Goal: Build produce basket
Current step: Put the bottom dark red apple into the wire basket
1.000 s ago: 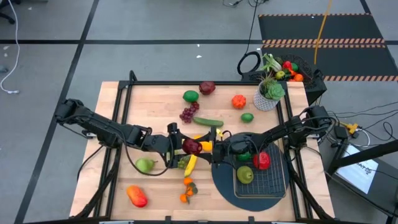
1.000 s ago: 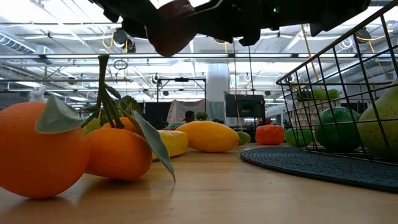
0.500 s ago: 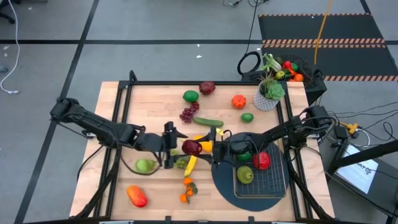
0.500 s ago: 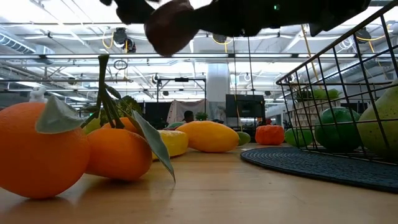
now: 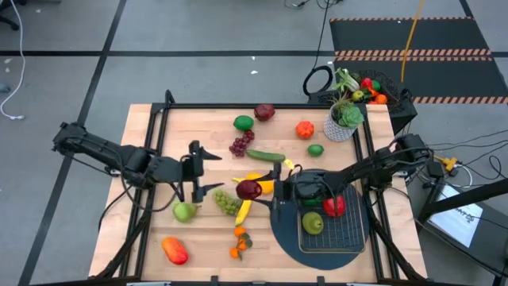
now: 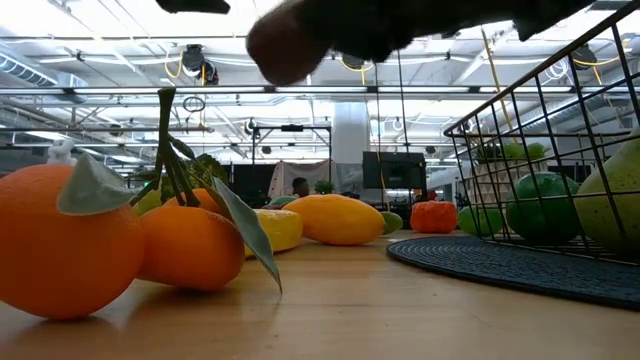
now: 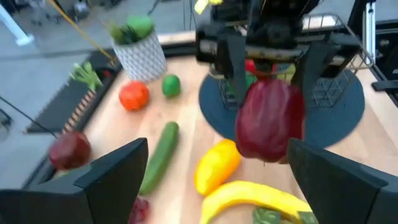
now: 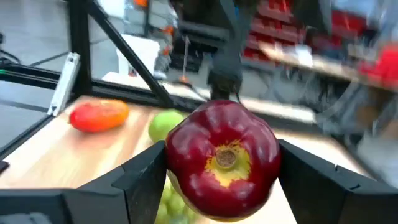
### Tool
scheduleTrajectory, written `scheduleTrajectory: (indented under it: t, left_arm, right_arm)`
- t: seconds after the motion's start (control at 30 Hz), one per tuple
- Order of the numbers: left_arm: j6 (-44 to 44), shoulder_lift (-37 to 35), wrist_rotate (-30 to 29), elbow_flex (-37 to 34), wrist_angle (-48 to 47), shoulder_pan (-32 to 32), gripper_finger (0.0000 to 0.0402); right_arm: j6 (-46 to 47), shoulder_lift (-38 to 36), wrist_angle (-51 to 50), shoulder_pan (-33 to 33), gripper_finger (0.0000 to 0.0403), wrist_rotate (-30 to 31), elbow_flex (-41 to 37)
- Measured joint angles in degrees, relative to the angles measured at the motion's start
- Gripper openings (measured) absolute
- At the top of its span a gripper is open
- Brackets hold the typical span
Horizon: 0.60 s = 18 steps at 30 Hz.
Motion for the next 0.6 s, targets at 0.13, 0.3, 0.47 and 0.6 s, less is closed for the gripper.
scheduleTrajectory:
  t: [0.13, 0.3, 0.47, 0.6]
  left_arm:
    - [4.06, -2.67, -0.13, 0.00, -0.03, 0.98, 0.0383]
    - [6.60, -4.54, -0.19, 0.00, -0.14, 2.46, 0.0383]
    - [4.85, -4.60, -0.12, 0.00, -2.24, 2.72, 0.0383]
    - [4.16, -3.44, -0.08, -0.02, -3.29, 2.72, 0.0383]
  right_arm:
    - [9.58, -3.36, -6.44, 1.98, 0.0268, 1.64, 0.00]
    - [20.08, -9.21, -14.60, 5.20, 0.0268, 3.19, 0.00]
    - [30.98, -17.08, -25.97, 7.89, 0.0268, 3.07, 0.00]
    - [38.91, -24.92, -37.78, 9.61, 0.0267, 2.74, 0.02]
